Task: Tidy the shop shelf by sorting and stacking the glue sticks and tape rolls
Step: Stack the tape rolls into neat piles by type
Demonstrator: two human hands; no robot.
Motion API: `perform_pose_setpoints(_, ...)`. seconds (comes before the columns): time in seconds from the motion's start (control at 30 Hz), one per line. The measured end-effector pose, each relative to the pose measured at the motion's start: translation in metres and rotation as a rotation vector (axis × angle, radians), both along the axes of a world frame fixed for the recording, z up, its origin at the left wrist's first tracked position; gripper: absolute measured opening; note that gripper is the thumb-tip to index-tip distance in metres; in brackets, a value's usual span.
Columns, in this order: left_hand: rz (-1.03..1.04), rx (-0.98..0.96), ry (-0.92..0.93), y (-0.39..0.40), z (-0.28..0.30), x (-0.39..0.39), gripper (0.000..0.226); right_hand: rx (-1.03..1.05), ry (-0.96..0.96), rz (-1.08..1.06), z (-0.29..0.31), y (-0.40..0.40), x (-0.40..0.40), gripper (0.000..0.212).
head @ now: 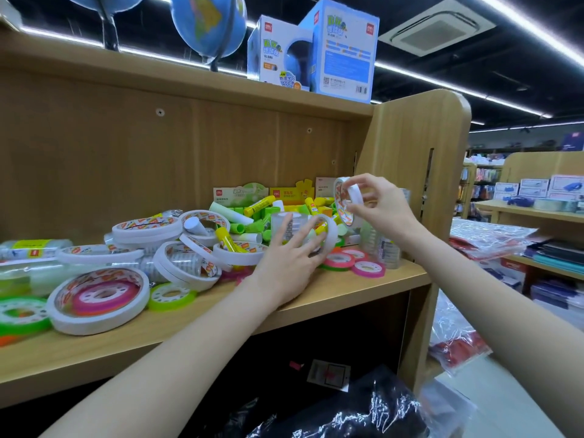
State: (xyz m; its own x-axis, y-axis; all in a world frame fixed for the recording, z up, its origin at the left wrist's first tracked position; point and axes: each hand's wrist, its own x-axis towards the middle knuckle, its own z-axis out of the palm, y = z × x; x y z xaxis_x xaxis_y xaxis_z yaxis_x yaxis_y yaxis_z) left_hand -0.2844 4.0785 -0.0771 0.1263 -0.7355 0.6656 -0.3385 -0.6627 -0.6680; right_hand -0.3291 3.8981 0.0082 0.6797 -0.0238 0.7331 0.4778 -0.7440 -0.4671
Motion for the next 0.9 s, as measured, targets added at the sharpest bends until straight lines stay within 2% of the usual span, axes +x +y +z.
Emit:
perform_pose_setpoints(0.17,0.003,0.025,0.043,0.016,0.007,-0.011,0.036,-0.088,-0.064,0.001,-0.003,0.003,-0.01,0.03)
perform_pose_setpoints(0.27,0.028,0.016,0.058,0.032,0.007,-0.019,0.036,-0.165,-0.034,0.0,-0.004,0.01,-0.011,0.029)
perform_pose_setpoints(0.37,0.023,-0.006,0.113,0.045,0.008,-0.029,0.043,-0.192,-0.066,-0.026,-0.009,0.016,-0.014,0.025)
perform_pose_setpoints(0.5,0.035,-0.163,0.165,0.072,0.02,-0.042,0.04,-0.172,-0.233,0.023,0.003,0.038,-0.024,0.023)
perform_pose_setpoints(0.6,0.086,-0.309,0.178,0.115,0.029,-0.05,0.028,-0.176,-0.285,0.109,0.014,0.078,-0.024,0.023)
perform_pose_setpoints(0.7,0.207,-0.425,0.233,0.172,0.029,-0.068,0.039,-0.221,-0.296,0.243,0.017,0.13,-0.018,0.016)
perform_pose_setpoints(0.77,0.267,-0.5,0.358,0.208,0.028,-0.079,0.045,-0.32,-0.251,0.311,0.014,0.162,-0.01,0.01)
perform_pose_setpoints(0.9,0.303,-0.572,0.798,0.259,0.031,-0.089,0.043,-0.75,-0.008,0.347,-0.004,0.197,0.001,0.014)
